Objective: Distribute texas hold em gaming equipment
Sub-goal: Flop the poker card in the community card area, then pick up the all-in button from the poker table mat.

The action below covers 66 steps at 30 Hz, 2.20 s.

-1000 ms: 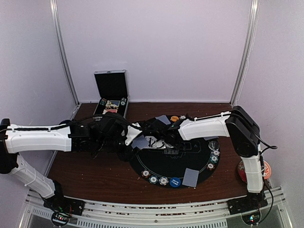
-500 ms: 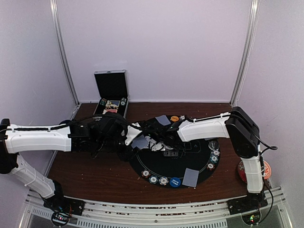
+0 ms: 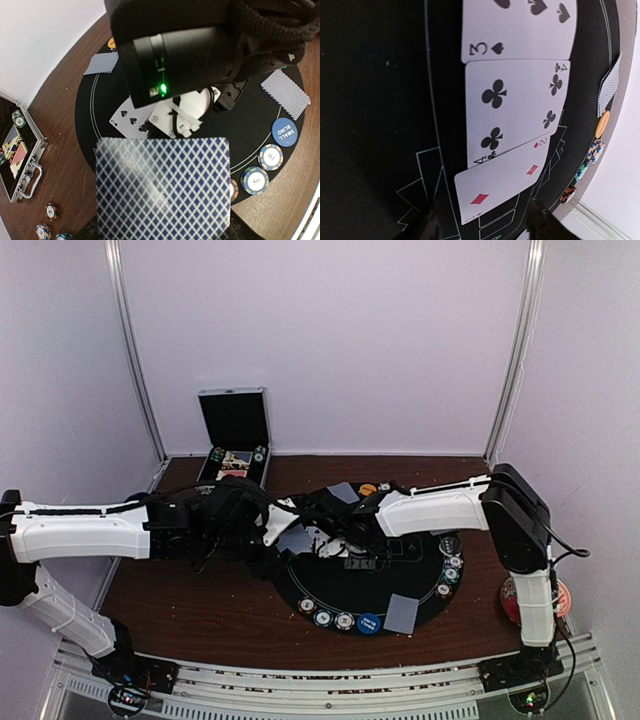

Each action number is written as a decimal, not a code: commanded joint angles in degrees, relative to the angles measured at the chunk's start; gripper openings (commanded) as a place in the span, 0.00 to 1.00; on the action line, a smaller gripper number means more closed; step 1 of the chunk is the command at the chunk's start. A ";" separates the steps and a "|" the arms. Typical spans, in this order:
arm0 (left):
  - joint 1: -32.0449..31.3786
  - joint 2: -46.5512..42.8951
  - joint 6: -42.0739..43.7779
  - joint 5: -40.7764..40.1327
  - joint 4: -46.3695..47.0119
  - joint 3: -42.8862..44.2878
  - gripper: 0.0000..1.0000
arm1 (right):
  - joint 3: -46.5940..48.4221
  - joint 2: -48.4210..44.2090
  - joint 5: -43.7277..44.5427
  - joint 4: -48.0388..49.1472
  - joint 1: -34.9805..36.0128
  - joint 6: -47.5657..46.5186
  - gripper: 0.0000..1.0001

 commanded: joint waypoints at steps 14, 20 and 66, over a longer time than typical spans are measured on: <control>-0.25 -2.05 0.37 -1.40 3.30 0.77 0.65 | 14.70 -0.79 -19.23 -4.64 -4.95 11.23 1.00; -0.25 -2.05 0.30 -1.59 3.29 0.78 0.65 | 20.57 2.74 -26.03 -1.57 -7.20 18.27 1.00; -0.25 -3.08 0.48 -1.44 3.45 0.79 0.65 | 41.55 27.36 -28.66 6.90 -2.42 38.52 1.00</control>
